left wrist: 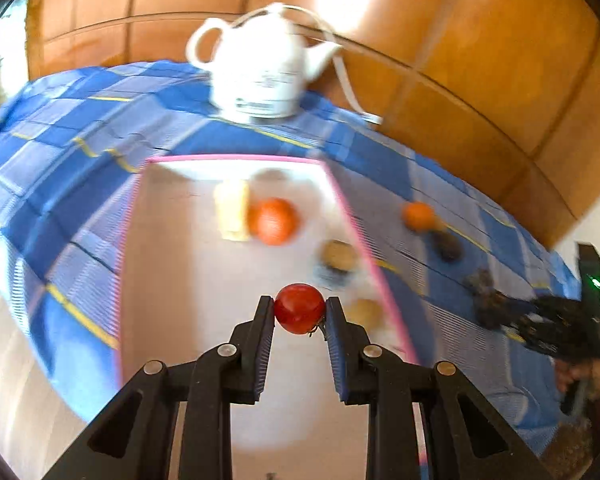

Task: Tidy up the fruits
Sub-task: 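Drop the tomato in the tray with left gripper while right grasps dark tuber slice, then lift the dark tuber slice with the right gripper while the left gripper withdraws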

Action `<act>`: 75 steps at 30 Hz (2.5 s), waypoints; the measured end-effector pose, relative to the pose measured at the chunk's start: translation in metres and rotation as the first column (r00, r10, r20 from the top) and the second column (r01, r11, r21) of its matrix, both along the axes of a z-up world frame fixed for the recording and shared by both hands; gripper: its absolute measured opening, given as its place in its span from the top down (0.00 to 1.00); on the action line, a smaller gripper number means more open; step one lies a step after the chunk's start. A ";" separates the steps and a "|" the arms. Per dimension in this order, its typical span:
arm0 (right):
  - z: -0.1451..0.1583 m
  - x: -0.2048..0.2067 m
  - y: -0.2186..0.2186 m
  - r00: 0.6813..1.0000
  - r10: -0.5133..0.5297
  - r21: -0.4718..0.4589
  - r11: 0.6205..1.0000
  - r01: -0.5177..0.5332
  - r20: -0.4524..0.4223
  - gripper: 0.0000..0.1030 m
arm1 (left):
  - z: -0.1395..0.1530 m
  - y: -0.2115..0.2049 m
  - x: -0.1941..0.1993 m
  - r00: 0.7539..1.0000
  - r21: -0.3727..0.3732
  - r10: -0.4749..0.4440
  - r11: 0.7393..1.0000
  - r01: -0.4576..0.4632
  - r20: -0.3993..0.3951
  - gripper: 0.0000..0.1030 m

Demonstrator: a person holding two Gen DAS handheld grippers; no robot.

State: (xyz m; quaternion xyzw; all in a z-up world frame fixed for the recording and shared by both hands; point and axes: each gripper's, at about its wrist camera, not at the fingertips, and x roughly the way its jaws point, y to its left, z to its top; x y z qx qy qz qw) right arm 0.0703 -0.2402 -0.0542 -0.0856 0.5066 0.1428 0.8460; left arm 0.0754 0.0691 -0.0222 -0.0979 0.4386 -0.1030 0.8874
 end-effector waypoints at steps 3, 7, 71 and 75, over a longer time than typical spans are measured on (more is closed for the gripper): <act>-0.001 0.002 -0.001 1.000 -0.003 0.009 1.000 0.003 -0.002 0.66 | -0.004 0.014 0.013 0.999 0.041 0.049 0.998 -0.049 0.001 0.75; -0.001 0.004 -0.002 1.000 -0.006 0.021 1.000 0.006 -0.003 0.66 | -0.009 0.026 0.027 0.996 0.076 0.092 0.993 -0.092 0.004 0.75; 0.005 -0.013 0.016 0.993 0.111 -0.033 0.993 -0.110 0.035 0.75 | 0.021 -0.036 -0.034 0.979 0.292 0.042 0.951 -0.101 0.201 0.27; 0.005 -0.009 0.012 0.995 0.094 -0.009 0.996 -0.094 0.026 0.75 | 0.025 -0.043 -0.039 0.974 0.315 0.012 0.945 -0.085 0.227 0.27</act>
